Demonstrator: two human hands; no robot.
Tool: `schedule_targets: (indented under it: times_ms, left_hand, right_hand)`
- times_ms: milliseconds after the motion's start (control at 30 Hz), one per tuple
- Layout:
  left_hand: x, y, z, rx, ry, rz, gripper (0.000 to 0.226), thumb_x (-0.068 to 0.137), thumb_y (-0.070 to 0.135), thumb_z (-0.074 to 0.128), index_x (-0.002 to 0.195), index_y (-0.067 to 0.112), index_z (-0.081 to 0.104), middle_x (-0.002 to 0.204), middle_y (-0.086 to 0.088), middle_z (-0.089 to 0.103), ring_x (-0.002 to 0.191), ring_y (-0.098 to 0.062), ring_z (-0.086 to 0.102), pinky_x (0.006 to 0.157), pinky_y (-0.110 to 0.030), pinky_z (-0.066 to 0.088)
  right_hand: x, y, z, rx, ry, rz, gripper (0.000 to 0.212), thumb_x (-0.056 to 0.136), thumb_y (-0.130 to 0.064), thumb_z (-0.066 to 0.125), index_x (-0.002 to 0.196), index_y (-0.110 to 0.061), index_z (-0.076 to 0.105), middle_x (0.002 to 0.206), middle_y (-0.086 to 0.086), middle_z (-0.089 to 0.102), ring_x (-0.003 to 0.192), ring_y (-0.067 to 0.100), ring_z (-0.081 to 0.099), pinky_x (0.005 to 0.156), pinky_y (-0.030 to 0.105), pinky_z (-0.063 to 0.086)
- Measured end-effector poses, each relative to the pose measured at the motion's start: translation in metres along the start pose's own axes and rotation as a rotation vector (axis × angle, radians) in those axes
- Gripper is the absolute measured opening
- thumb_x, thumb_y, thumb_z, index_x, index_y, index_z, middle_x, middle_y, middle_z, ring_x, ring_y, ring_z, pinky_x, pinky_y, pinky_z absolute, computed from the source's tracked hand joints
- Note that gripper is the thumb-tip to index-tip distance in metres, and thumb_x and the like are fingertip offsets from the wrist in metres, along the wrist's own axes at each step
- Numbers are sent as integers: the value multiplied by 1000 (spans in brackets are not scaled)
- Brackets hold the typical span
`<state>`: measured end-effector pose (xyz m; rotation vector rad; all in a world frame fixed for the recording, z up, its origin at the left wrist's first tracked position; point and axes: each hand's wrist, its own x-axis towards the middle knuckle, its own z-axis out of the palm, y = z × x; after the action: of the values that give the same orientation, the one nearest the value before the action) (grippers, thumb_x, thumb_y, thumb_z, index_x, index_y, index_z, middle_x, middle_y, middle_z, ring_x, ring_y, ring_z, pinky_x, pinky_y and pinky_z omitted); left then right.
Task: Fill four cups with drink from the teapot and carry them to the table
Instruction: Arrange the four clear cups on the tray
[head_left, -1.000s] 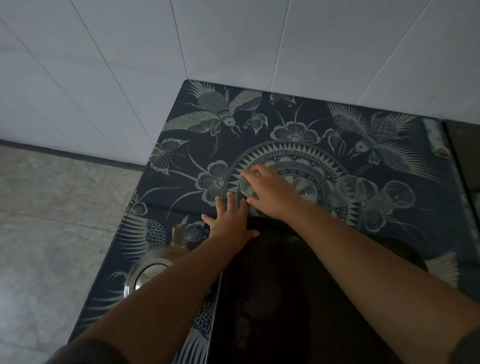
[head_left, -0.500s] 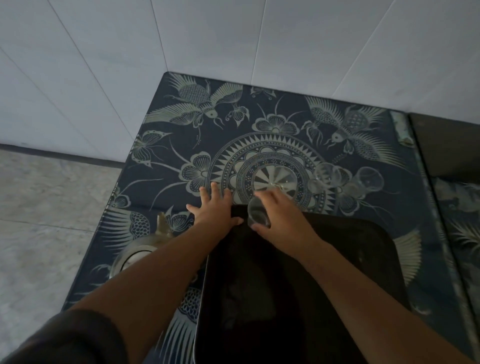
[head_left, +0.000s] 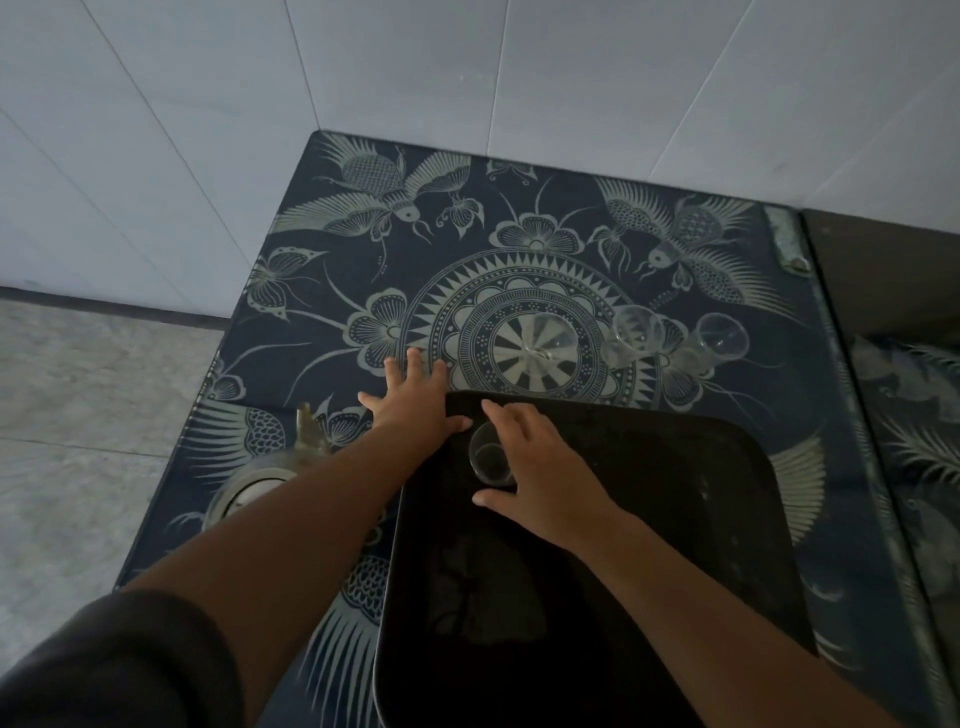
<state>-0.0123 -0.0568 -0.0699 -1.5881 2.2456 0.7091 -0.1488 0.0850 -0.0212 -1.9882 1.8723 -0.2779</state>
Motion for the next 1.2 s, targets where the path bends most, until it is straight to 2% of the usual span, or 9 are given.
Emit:
schedule_targets:
  times_ms: [133,267,367,467,567,667,967,1100,1200]
  left_hand:
    - [-3,0,-1,-2,4,4,96,93,56,66,165,25,9,174,-11,-9,159,-41,-10,115,-81,19]
    - [-4,1,-2,-13,0,0,98,93,57,67,165,26,8,174,-10,-11,159,-41,-11,116,-80,16]
    - [-2,0,-2,-11,-4,-6,99,93,57,67,165,27,6,174,-9,-12,158,-41,-12,116,-80,16]
    - [0,0,0,-14,-7,-15,101,92,58,67,166,27,5,174,-8,-14,159,-40,-13,116,-80,17]
    - [2,0,1,-18,-12,-25,101,92,59,67,166,27,4,174,-7,-15,159,-39,-14,116,-80,16]
    - [3,-1,2,-24,-14,-31,102,92,59,66,166,28,3,174,-6,-15,159,-38,-15,117,-79,14]
    - [1,-1,2,-20,3,-32,102,92,59,67,166,28,4,174,-6,-13,159,-39,-13,116,-79,15]
    - [1,-2,3,-18,12,-30,102,91,60,66,166,28,5,175,-6,-12,159,-39,-12,115,-79,15]
    - [3,-3,4,-23,21,-28,102,90,60,67,166,29,6,175,-6,-12,159,-39,-12,115,-80,15]
  right_hand:
    - [5,8,-16,59,93,18,87,85,-63,58,153,-20,26,150,0,35,138,15,32,103,28,38]
    - [34,33,-42,31,148,86,63,91,-42,63,145,-20,40,140,-1,42,131,16,39,102,29,39]
    - [57,49,-56,15,178,106,58,90,-33,68,141,-18,45,137,2,45,129,20,40,96,26,35]
    - [76,61,-60,-25,166,120,65,88,-32,71,144,-17,41,141,5,41,130,25,40,94,28,36]
    - [89,69,-58,-49,95,162,81,85,-36,74,152,-18,32,151,7,31,138,28,33,104,39,39]
    - [96,74,-54,-82,58,184,82,85,-34,75,152,-18,30,152,8,30,140,29,32,106,41,39]
    - [74,78,-57,40,136,187,79,86,-25,76,152,-16,32,145,8,39,126,23,49,93,29,39]
    - [39,77,-58,87,191,173,78,85,-25,77,150,-19,34,142,3,40,113,7,45,87,22,35]
    - [12,78,-56,84,193,183,79,84,-27,77,149,-21,34,142,1,40,114,6,44,88,21,35]
